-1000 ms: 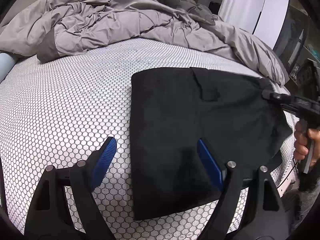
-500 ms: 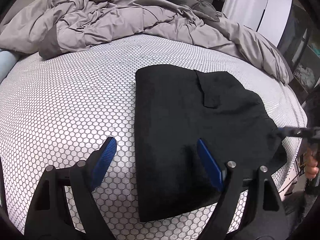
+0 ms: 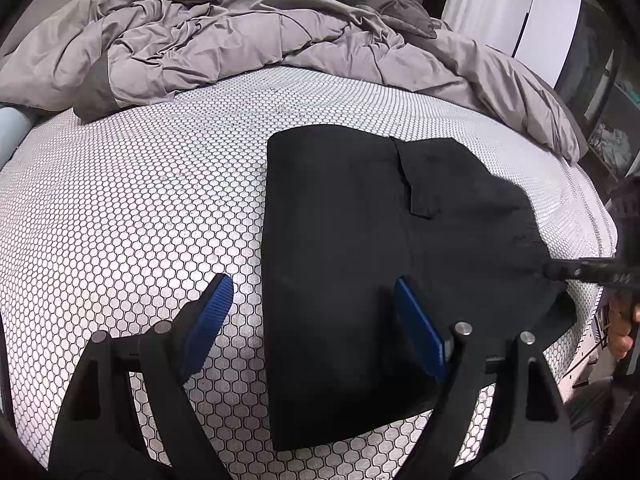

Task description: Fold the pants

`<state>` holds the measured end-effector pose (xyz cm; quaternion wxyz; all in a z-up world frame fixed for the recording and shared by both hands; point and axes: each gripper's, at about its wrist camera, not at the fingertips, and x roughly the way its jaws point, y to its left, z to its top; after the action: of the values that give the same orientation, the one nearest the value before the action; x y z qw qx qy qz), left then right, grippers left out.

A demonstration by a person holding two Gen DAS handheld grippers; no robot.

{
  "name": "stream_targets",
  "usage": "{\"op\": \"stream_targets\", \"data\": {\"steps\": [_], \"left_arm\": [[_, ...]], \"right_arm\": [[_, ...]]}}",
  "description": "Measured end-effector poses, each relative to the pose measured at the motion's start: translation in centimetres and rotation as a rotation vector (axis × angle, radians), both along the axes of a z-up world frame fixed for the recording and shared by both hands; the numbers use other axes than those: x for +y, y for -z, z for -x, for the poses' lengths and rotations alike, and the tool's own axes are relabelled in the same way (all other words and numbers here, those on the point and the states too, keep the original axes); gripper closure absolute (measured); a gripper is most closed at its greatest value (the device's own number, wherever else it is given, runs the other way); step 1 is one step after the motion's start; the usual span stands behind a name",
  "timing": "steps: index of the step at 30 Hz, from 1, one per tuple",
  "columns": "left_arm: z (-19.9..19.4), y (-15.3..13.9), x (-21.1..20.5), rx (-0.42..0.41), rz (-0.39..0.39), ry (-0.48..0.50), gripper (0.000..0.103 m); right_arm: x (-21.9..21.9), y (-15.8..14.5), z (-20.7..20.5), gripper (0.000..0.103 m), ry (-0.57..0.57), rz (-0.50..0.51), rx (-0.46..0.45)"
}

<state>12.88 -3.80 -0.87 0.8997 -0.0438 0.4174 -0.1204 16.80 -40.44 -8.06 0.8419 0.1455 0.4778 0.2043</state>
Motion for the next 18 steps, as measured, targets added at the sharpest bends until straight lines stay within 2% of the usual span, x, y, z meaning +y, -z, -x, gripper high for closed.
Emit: {"op": "stream_targets", "data": {"steps": [1, 3, 4, 8, 11, 12, 13, 14, 15, 18], "left_arm": [[0.1, 0.0, 0.0, -0.001, 0.003, 0.001, 0.022], [0.1, -0.2, 0.1, -0.009, 0.004, 0.005, 0.022], [0.2, -0.2, 0.0, -0.012, 0.002, 0.006, 0.022], [0.2, -0.1, 0.4, -0.008, 0.006, 0.008, 0.022], [0.1, -0.1, 0.5, -0.008, 0.005, 0.009, 0.022], [0.1, -0.1, 0.5, -0.009, 0.005, 0.008, 0.022], [0.1, -0.2, 0.6, -0.011, 0.004, 0.007, 0.022], [0.1, -0.2, 0.8, -0.013, 0.005, 0.006, 0.022], [0.1, -0.3, 1.0, -0.016, 0.008, 0.006, 0.022], [0.1, -0.5, 1.5, -0.021, 0.016, -0.002, 0.022]], "right_arm": [[-0.4, -0.4, 0.0, 0.082, 0.001, -0.03, -0.003], [-1.0, -1.1, 0.4, 0.066, 0.003, -0.071, -0.027], [-1.4, -1.1, 0.6, 0.053, 0.007, -0.103, -0.022], [-1.8, 0.4, -0.3, 0.051, -0.004, -0.16, 0.044], [-1.0, 1.7, -0.9, 0.051, -0.034, -0.138, 0.09], [-0.7, 1.8, -1.1, 0.052, -0.036, -0.125, 0.091], [-0.6, 1.4, -1.0, 0.061, -0.038, -0.102, 0.076], [-0.5, 1.2, -0.7, 0.078, -0.035, -0.095, 0.063], [-0.7, 0.3, -0.3, 0.088, -0.043, -0.131, 0.041], [-0.4, -2.9, 2.2, 0.09, -0.098, -0.206, -0.037]]}}
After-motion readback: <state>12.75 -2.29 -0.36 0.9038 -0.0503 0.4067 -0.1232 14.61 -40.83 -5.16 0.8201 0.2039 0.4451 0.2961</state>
